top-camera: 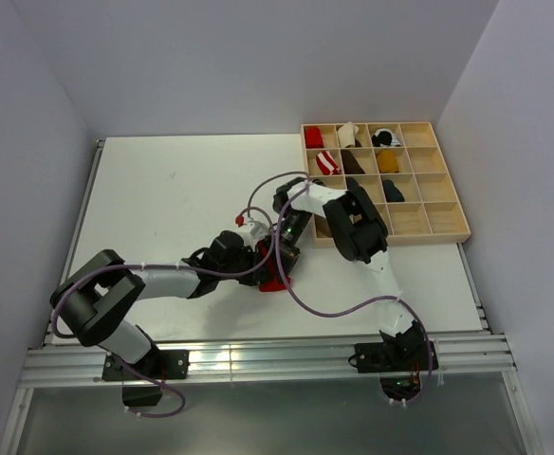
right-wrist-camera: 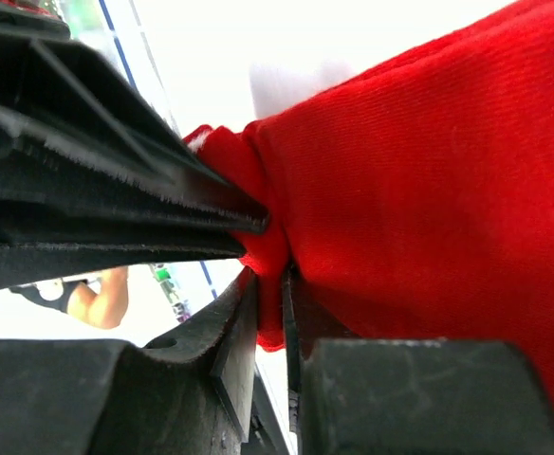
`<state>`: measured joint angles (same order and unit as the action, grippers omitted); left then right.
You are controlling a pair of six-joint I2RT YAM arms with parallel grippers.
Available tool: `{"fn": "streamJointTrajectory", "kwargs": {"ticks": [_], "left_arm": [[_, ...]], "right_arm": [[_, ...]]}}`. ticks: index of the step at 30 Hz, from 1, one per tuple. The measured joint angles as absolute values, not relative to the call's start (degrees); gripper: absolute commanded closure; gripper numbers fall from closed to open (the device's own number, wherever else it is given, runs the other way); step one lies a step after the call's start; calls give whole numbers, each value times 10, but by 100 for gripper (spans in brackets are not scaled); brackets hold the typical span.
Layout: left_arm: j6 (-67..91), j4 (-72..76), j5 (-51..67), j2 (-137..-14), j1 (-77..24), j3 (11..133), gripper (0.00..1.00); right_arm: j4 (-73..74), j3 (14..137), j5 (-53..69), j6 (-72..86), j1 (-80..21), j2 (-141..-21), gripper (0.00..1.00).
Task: Roll the socks
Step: Roll the sock at the center of the board.
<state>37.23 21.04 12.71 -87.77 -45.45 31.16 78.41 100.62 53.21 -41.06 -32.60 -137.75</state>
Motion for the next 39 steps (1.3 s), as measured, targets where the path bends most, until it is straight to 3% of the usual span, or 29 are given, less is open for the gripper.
{"fn": "streamJointTrajectory", "kwargs": {"ticks": [2,8,26,39], "left_arm": [[379,197,133,-889,-455,326,99],[418,148,150,-930,-451,378,100],[444,106,245,-977,-404,432,100],[493,49,326,-1019,-341,442,100]], "right_arm": [[778,997,530,-401,-323,-1375,67],[720,936,513,-368,-319,-1319,52],[540,818,432,-214,-300,-1196,44],[465,806,408,-254,-267,-1140,45]]}}
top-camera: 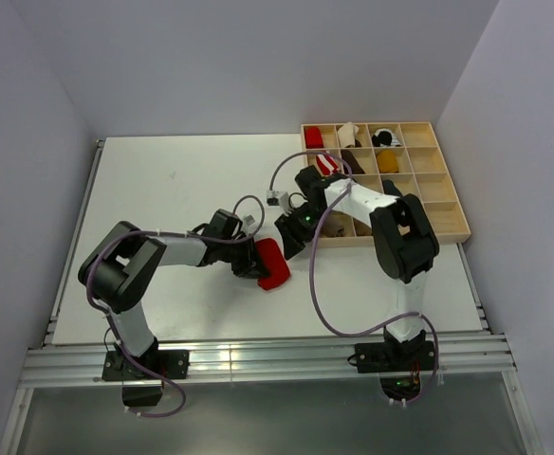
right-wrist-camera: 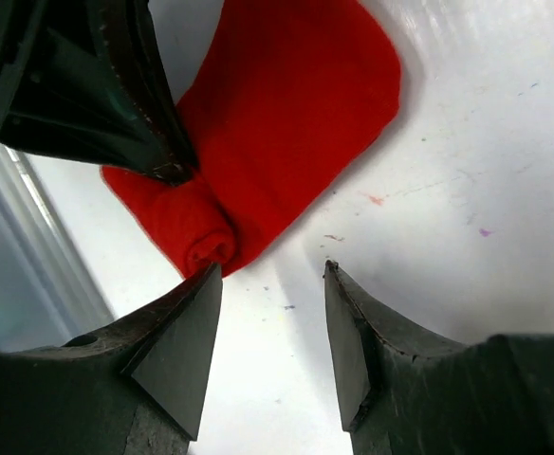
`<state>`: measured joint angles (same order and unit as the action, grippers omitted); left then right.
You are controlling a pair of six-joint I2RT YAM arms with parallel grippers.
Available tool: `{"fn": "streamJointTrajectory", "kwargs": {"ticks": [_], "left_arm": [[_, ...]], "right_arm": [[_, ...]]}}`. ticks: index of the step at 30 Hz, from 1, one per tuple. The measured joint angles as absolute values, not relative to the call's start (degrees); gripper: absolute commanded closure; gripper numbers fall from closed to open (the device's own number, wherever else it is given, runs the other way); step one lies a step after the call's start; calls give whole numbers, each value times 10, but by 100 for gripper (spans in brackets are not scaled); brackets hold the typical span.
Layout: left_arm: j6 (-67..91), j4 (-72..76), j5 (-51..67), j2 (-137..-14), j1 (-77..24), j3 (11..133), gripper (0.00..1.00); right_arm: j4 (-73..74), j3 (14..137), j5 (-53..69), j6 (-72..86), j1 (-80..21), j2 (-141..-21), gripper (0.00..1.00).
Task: Roll the socks
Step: Roll the sock at the center of the board.
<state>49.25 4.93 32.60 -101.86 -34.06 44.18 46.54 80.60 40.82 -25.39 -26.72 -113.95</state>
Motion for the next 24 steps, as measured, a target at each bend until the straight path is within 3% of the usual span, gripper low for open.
{"fn": "streamJointTrajectory", "kwargs": {"ticks": [17,24], "left_arm": [[405,-270,337,-1092,-339,622,100],[394,-316,353,-1115,-338,650,100]], "right_arm": [[230,490,338,-396,-267,-829,43],[153,407,285,-461,-387,-753,42]]}}
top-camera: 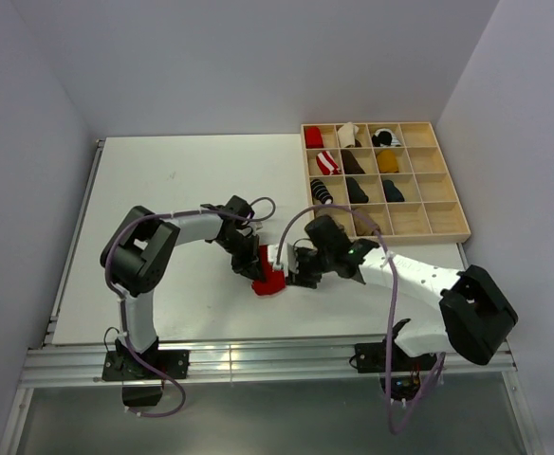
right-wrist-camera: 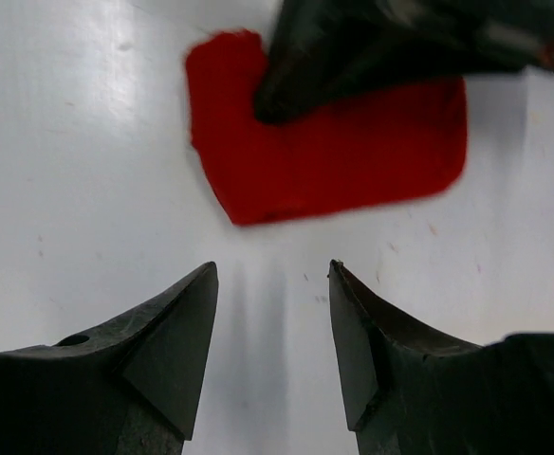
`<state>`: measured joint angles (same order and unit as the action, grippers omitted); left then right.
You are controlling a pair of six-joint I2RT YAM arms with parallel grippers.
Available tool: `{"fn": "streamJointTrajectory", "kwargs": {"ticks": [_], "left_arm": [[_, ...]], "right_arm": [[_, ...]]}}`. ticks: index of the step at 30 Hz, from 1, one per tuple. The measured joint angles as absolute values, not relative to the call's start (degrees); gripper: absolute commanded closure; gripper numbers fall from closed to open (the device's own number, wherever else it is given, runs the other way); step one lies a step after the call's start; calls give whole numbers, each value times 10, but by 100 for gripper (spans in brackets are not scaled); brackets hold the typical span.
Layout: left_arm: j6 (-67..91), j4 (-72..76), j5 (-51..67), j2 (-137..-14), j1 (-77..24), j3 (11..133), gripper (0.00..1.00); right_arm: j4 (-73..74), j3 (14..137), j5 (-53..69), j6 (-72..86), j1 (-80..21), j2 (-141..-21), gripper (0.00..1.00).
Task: Roll the socks
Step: Roll the sock at the center of the board.
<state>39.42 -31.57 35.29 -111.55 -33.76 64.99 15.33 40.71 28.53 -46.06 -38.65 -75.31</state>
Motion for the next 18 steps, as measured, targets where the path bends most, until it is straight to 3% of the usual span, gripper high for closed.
{"fn": "streamJointTrajectory", "kwargs": {"ticks": [8,18], "left_arm": [[386,-336,370,-1126,-337,655,100],[382,-350,377,-1135,-337,665,100]], "right_arm": [[107,399,221,-514,-506,-778,41],[103,418,195,-537,-528,-846,42]]}}
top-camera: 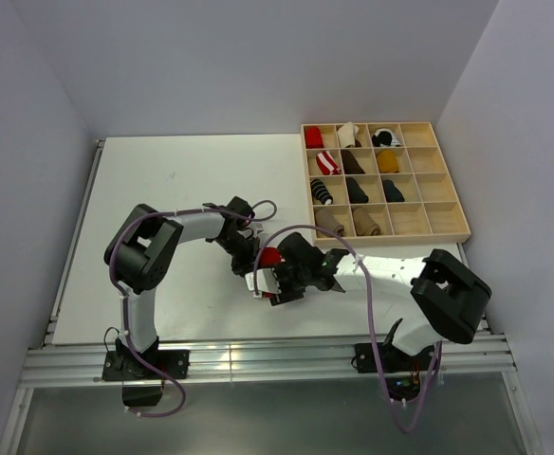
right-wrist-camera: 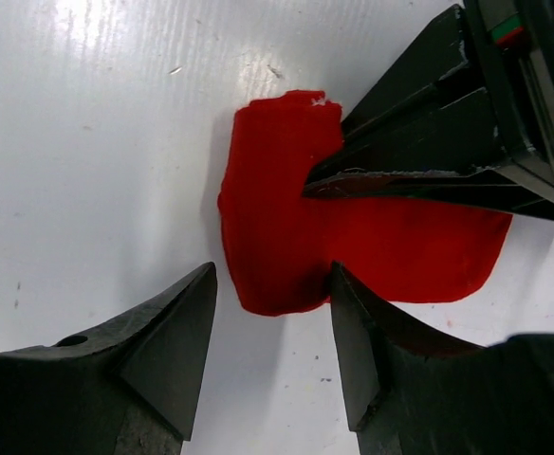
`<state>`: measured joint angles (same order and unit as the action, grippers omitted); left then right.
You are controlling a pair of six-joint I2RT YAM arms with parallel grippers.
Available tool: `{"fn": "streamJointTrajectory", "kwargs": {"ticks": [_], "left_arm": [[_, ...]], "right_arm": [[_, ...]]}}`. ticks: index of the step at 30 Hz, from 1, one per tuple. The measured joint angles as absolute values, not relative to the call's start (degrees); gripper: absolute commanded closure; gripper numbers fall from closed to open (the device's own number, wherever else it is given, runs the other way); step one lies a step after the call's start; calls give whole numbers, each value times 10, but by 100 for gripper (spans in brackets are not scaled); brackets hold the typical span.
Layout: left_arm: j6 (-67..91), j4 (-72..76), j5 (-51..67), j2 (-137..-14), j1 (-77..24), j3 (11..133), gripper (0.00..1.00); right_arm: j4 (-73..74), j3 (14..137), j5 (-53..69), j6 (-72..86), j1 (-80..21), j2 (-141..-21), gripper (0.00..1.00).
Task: Roll the socks
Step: Roll the sock at the center of the board.
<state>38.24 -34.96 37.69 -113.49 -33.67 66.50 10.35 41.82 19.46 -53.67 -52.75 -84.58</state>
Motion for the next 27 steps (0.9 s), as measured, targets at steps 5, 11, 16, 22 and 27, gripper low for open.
{"fn": "streamJointTrajectory", "kwargs": {"ticks": [5,11,16,22,27], "left_arm": [[381,-350,380,-1137,-336,666,100],[382,-352,392,-1143,-336,668,99],[387,-352,392,-1143,-335,668,89],[433,-303,414,-1130,-327,629,81],[499,-223,422,-1097,-325,568,80]], "right_arm": [[98,425,187,-537,-529,-856,44],[111,432,184,-534,-531,-864,66],[155,462,180,-530,-533,-881,85],[207,489,194,-521,-524,-891,88],[270,532,248,-518,-486,-918,88]]}}
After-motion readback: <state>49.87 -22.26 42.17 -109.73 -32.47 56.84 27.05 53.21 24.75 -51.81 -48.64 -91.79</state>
